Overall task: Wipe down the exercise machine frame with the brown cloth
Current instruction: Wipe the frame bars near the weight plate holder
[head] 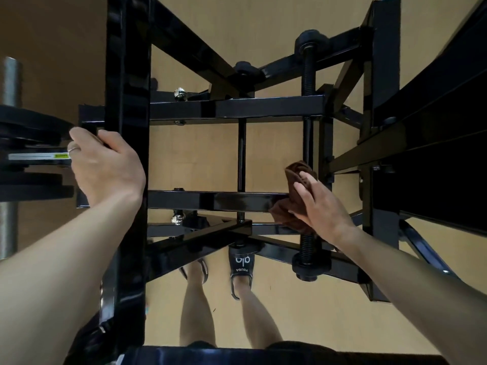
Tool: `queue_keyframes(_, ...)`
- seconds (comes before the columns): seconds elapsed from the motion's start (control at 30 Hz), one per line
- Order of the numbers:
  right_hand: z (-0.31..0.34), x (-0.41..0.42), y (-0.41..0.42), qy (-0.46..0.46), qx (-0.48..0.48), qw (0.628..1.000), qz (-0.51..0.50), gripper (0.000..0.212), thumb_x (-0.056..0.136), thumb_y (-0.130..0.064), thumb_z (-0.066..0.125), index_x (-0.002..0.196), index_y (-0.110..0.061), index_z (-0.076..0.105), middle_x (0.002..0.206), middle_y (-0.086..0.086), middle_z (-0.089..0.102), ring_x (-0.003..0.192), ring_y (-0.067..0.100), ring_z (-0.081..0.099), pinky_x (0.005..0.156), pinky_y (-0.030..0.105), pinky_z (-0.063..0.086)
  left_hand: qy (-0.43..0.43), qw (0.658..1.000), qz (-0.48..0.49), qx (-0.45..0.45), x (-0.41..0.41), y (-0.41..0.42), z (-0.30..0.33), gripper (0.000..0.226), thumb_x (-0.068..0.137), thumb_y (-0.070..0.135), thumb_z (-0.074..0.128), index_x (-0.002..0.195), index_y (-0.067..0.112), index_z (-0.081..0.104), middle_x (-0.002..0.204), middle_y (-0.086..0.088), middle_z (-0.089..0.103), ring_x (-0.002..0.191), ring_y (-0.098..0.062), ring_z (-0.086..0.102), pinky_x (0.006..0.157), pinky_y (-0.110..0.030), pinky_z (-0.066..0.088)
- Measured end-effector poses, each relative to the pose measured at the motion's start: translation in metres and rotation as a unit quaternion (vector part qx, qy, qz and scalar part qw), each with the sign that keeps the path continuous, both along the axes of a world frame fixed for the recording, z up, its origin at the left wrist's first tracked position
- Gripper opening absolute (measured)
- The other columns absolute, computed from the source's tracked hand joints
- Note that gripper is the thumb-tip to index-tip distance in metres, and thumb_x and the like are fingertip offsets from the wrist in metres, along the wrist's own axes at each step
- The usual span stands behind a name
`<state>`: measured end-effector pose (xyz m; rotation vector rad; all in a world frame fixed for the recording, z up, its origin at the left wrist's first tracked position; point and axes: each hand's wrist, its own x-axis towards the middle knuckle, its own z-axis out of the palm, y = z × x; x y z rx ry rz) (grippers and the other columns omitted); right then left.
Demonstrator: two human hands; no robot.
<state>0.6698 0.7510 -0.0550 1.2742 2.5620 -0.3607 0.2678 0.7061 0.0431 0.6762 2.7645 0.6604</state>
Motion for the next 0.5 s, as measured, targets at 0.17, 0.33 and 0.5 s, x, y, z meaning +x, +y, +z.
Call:
queue_keyframes(0.17,-0.008,-0.034,-0.01,0.004,0.039,0.998,0.041,0.082,0.076,-0.042,0.082,0.138,-0.007,0.042,0.146,0.025,0.039,0.126,0.044,0.052,0.104,0.056,0.049,0.012,1.0,0.005,-0.005,0.0,0.001,-0.002,0.046,0.107,0.037,0.024,0.127,0.0,0.044,0.12,-0.025,0.056,0.102,-0.04,0.058,0.077,-0.045,0.045)
queue_keyframes(0.33,-0.036,-0.111,-0.02,0.05,0.008,0.99,0.135,0.074,0.086,-0.053,0.073,0.137,-0.007,0.044,0.145,0.024,0.045,0.128,0.043,0.049,0.112,0.055,0.044,0.015,1.0,0.003,-0.001,-0.002,0.0,-0.005,0.045,0.108,0.037,0.025,0.128,0.001,0.044,0.118,-0.024,0.056,0.098,-0.037,0.059,0.073,-0.038,0.042)
queue_keyframes(0.5,-0.047,-0.144,-0.023,0.073,-0.022,0.984,0.164,0.075,0.088,-0.053,0.074,0.138,-0.01,0.04,0.143,0.021,0.041,0.127,0.04,0.046,0.114,0.05,0.042,0.02,1.0,0.002,0.001,-0.001,0.0,-0.004,0.045,0.108,0.036,0.025,0.126,-0.001,0.044,0.119,-0.025,0.056,0.099,-0.038,0.059,0.074,-0.039,0.041)
